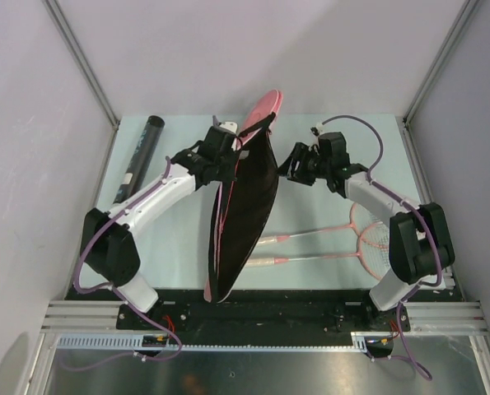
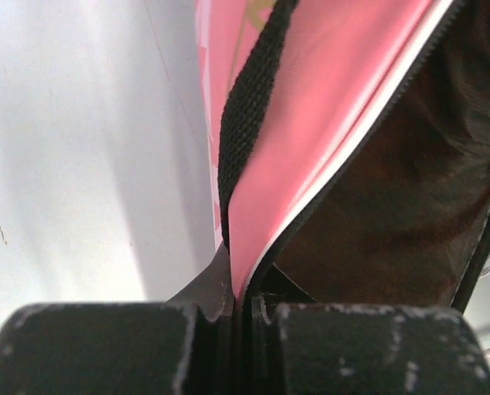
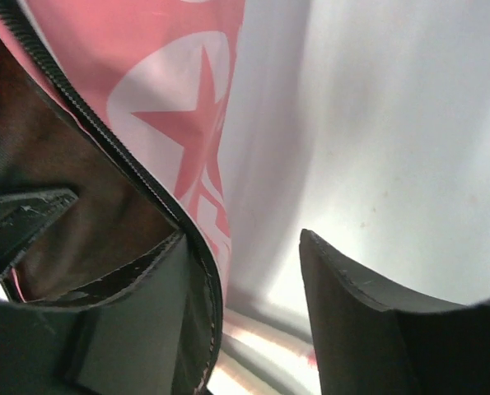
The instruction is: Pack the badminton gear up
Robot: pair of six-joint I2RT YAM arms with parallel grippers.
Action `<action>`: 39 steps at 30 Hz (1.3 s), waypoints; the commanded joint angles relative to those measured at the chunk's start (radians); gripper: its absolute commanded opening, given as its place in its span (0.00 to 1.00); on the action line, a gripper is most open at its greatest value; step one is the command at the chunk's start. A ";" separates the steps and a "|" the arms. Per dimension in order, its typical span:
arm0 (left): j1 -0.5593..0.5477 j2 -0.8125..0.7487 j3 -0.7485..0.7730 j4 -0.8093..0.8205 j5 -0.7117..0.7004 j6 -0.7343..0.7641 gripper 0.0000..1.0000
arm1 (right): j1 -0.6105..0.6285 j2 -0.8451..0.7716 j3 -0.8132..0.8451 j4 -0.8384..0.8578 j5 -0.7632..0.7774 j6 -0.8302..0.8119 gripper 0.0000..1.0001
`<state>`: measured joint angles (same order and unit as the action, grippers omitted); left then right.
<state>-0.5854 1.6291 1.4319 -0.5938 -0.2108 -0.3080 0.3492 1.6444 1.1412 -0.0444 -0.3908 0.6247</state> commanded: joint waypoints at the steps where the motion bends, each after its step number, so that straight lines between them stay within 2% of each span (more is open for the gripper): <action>1: 0.016 -0.005 0.022 -0.026 -0.074 -0.075 0.00 | 0.005 -0.142 0.040 -0.227 0.125 -0.016 0.62; 2: 0.019 0.001 0.034 -0.037 -0.085 -0.089 0.00 | 0.013 -0.170 0.040 -0.335 0.162 0.000 0.70; 4: 0.022 0.009 0.045 -0.070 -0.127 -0.135 0.00 | 0.022 -0.234 0.022 -0.438 0.266 0.081 0.77; 7: 0.033 0.006 0.053 -0.089 -0.148 -0.181 0.00 | 0.042 -0.306 -0.050 -0.603 0.374 0.177 0.79; 8: 0.041 0.003 0.050 -0.089 -0.153 -0.192 0.00 | 0.048 -0.367 -0.111 -0.645 0.391 0.206 0.91; 9: 0.044 -0.003 0.050 -0.090 -0.156 -0.204 0.00 | 0.050 -0.414 -0.150 -0.656 0.417 0.298 0.92; 10: 0.047 -0.005 0.055 -0.089 -0.163 -0.207 0.00 | 0.053 -0.460 -0.193 -0.663 0.421 0.341 0.99; 11: 0.052 -0.005 0.059 -0.090 -0.165 -0.207 0.00 | 0.050 -0.568 -0.290 -0.651 0.423 0.392 1.00; 13: 0.053 -0.002 0.067 -0.092 -0.171 -0.201 0.00 | 0.050 -0.659 -0.362 -0.675 0.496 0.528 1.00; 14: 0.052 -0.002 0.071 -0.096 -0.179 -0.209 0.00 | 0.048 -0.742 -0.386 -0.742 0.536 0.571 1.00; 16: 0.053 -0.006 0.071 -0.098 -0.168 -0.207 0.00 | 0.048 -0.802 -0.437 -0.804 0.631 0.665 0.99; 18: 0.053 -0.009 0.071 -0.101 -0.157 -0.189 0.00 | 0.043 -0.840 -0.466 -0.879 0.700 0.711 0.93; 20: 0.053 -0.011 0.067 -0.104 -0.165 -0.174 0.00 | 0.040 -0.831 -0.471 -0.952 0.745 0.766 0.85; 23: 0.053 -0.026 0.045 -0.104 -0.199 -0.158 0.01 | 0.025 -0.795 -0.488 -0.934 0.745 0.785 0.78; 28: 0.053 -0.049 0.007 -0.104 -0.219 -0.164 0.00 | 0.020 -0.761 -0.514 -0.916 0.776 0.869 0.72; 39: 0.061 -0.094 -0.011 -0.106 -0.269 -0.160 0.00 | -0.022 -0.571 -0.531 -0.805 0.750 0.899 0.65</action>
<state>-0.5316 1.6234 1.4185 -0.7227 -0.4217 -0.4629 0.3408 1.0382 0.6182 -0.8871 0.3153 1.4750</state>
